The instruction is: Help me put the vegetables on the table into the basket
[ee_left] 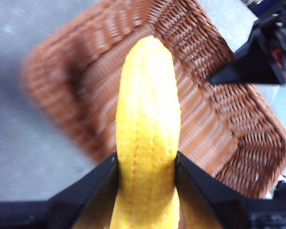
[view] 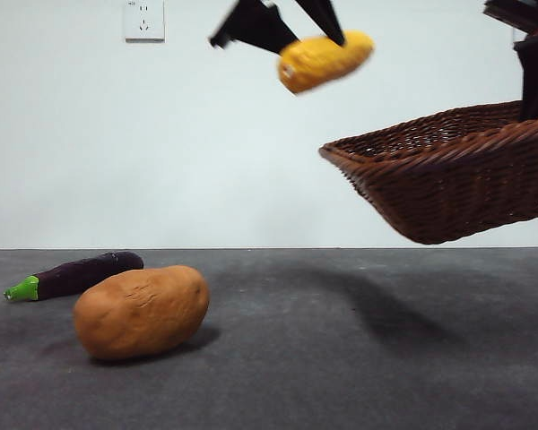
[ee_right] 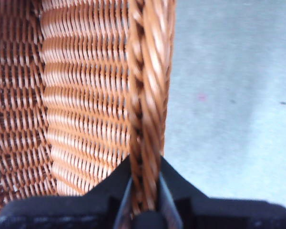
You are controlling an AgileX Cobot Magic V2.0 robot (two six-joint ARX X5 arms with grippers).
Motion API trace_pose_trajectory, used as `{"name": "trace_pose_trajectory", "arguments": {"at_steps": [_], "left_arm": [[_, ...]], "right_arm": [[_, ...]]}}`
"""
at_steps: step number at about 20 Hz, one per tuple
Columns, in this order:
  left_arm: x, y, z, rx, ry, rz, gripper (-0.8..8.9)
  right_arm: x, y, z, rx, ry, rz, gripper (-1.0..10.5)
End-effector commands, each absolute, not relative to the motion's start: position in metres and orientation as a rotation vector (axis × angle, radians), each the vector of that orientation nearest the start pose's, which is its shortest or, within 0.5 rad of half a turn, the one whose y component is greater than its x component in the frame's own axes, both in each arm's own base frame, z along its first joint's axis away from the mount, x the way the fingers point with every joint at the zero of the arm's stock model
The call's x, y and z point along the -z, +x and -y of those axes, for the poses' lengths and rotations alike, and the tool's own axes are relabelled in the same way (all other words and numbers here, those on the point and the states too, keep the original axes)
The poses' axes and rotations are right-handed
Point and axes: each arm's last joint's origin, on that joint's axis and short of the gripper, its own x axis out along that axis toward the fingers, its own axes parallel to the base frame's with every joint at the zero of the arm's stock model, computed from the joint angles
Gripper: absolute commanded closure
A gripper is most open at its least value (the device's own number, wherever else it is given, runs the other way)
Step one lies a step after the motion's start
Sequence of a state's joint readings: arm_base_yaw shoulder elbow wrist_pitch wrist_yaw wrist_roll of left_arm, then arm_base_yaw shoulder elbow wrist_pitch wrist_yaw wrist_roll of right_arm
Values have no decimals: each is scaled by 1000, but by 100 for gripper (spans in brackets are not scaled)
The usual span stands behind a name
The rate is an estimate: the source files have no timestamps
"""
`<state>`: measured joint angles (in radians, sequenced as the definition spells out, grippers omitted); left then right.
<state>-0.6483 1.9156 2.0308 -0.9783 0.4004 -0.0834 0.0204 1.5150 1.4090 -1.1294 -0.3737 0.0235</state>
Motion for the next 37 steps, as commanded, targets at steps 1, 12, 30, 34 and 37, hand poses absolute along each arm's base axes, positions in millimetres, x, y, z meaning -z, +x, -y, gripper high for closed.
{"name": "trace_pose_trajectory", "arguments": {"at_steps": [1,12,30,34,37], "left_arm": [[-344,327,270,903,-15,-1011,822],[-307,339,299,949,-119,-1106,270],[-436,208,191,845,293,-924,284],[-386,193,181,815,426,-1071,284],[-333,201,185,769,484,-1146,284]], "right_arm": [[-315,285,-23,-344,246,-1217,962],[-315,284,-30,-368,230,-1224,962],[-314,284,-29,-349,192,-1223,962],[-314,284,-29,-349,191,-1223,962],[-315,284,-29,-351,189,-1220,962]]}}
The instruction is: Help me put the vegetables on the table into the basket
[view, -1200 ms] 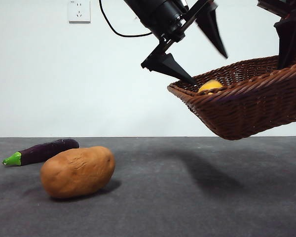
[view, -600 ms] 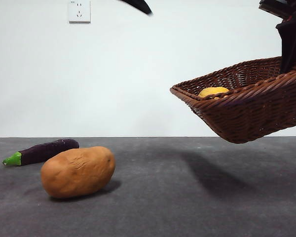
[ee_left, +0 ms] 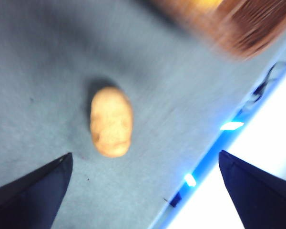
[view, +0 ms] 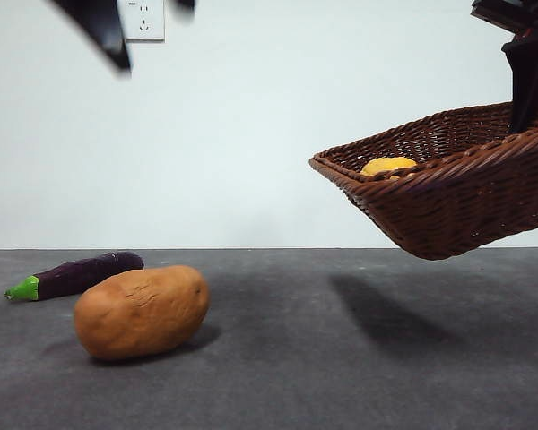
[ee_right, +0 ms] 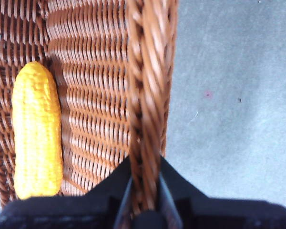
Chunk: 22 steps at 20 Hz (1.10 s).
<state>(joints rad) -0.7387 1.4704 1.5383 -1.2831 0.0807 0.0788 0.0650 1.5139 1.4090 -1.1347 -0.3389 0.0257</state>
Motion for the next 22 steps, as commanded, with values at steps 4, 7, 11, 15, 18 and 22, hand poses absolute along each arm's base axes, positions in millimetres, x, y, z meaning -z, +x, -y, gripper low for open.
{"name": "trace_pose_trajectory", "arguments": {"at_steps": [4,7,11,15,18,22], "left_arm": [[-263,205,185,721,534,-1172,208],[-231,209,180,704,515,-1160,122],[-208,225,181,697,531,-1167,122],[-180,238,184,688,558,-1238,128],[-178,241,186,685,545,-1220,480],[-178,242,186,687,533,-1215,822]], "right_arm": [[-314,284,-29,-358,177,-1222,962],[-315,284,-29,-361,172,-1218,962],[-315,285,-29,-363,171,-1212,962],[-315,284,-29,-364,169,-1215,962],[-315,285,-29,-364,168,-1212,962],[-315,285,-29,-365,168,-1212,962]]}}
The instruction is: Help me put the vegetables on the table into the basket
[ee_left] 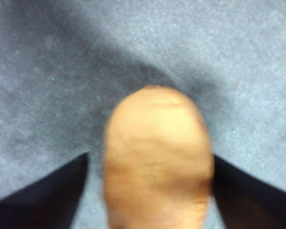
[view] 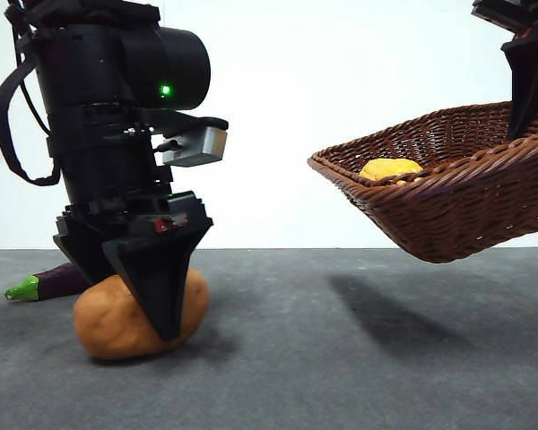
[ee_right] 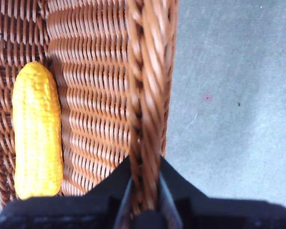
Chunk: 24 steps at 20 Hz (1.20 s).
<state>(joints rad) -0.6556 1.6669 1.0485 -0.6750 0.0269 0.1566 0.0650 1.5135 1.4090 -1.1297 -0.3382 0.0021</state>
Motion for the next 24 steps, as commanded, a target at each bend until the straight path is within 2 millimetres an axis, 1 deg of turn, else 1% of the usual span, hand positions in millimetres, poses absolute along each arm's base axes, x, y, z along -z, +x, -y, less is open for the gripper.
{"name": "trace_pose_trajectory", "arguments": {"at_steps": [1,3,4,6,7,9,11,13,15,17,19,21,24], "left_arm": [[-178,242,186,684,530,-1218,822],[-183,240,186,685,459,-1246,822],[-189,238,187,723,392,-1257,822],[-210,229,188,871,178,-1254,821],[-223,225,189,958,62,-1228,821],[-253,221,194,1120,-139,-1102,821],[-279,222,203,1163,-286,-943,821],[-293,226,210,1173,-410,-859,822],[-297,227,220,1177,-449,-819,822],[-295,225,229,1134,-433,-812,822],[-293,222,238,1134,-420,-817,822],[-292,217,243,1092,-402,-811,822],[-287,208,247,1065,-344,-853,820]], "right_arm": [[-315,285,-29,-364,167,-1211,962],[-315,285,-29,-365,168,-1212,962],[-315,285,-29,-365,168,-1211,962],[-315,285,-29,-364,168,-1211,962],[-315,285,-29,-364,168,-1211,962],[-315,285,-29,-364,168,-1211,961],[-315,285,-29,-365,169,-1212,961],[-315,285,-29,-364,175,-1214,962],[-315,284,-33,-364,184,-1218,961],[-315,285,-40,-376,183,-1211,962],[-316,285,-51,-390,191,-1199,962],[-317,285,-64,-412,192,-1187,961],[-318,282,-81,-450,180,-1188,961]]}}
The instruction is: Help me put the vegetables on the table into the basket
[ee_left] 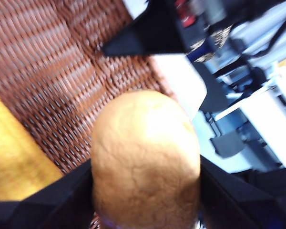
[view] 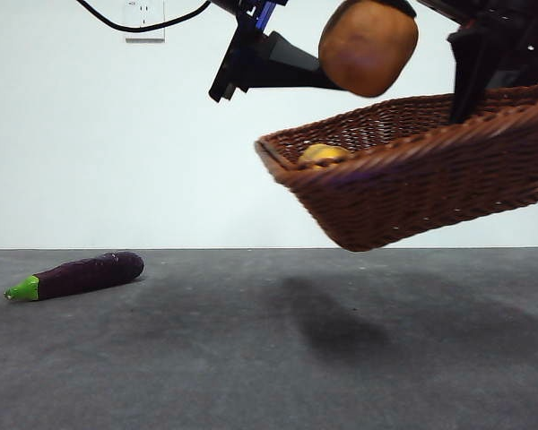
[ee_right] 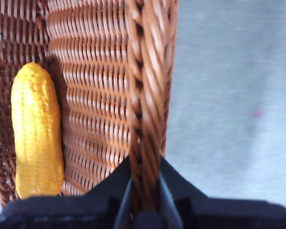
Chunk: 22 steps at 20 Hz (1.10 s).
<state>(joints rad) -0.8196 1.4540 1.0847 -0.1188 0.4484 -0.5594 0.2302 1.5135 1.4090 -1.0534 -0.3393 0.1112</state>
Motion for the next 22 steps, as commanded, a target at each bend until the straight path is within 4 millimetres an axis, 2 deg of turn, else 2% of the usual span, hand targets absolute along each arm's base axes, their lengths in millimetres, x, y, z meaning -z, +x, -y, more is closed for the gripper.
{"name": "trace_pose_trajectory", "arguments": {"at_steps": [1,2,5,6,10,12,13,15,17,20,22], "left_arm": [[-285,206,248,1067,-329,-872,812],[-284,203,250,1071,-323,-878,769],[-283,200,252,1042,-308,-876,257],[-282,200,252,1036,-303,-889,178],[-289,201,249,1107,-257,-885,185],[-309,211,236,1095,-145,-889,186],[-322,215,227,1034,-40,-877,188],[-344,225,202,785,225,-835,188],[-349,243,174,562,355,-811,188],[-338,284,118,457,258,-880,188],[-316,318,81,397,212,-928,189]], "right_arm": [[-317,280,-87,-459,175,-1192,961],[-318,279,-92,-470,170,-1193,961],[-317,275,-101,-497,154,-1200,961],[-317,275,-103,-498,154,-1202,961],[-317,274,-103,-480,137,-1206,962],[-317,274,-101,-461,130,-1210,962],[-316,274,-101,-460,127,-1218,962],[-315,272,-99,-462,108,-1242,962],[-315,271,-99,-466,100,-1247,962],[-315,271,-99,-470,94,-1245,961],[-315,271,-99,-473,90,-1241,962]]}}
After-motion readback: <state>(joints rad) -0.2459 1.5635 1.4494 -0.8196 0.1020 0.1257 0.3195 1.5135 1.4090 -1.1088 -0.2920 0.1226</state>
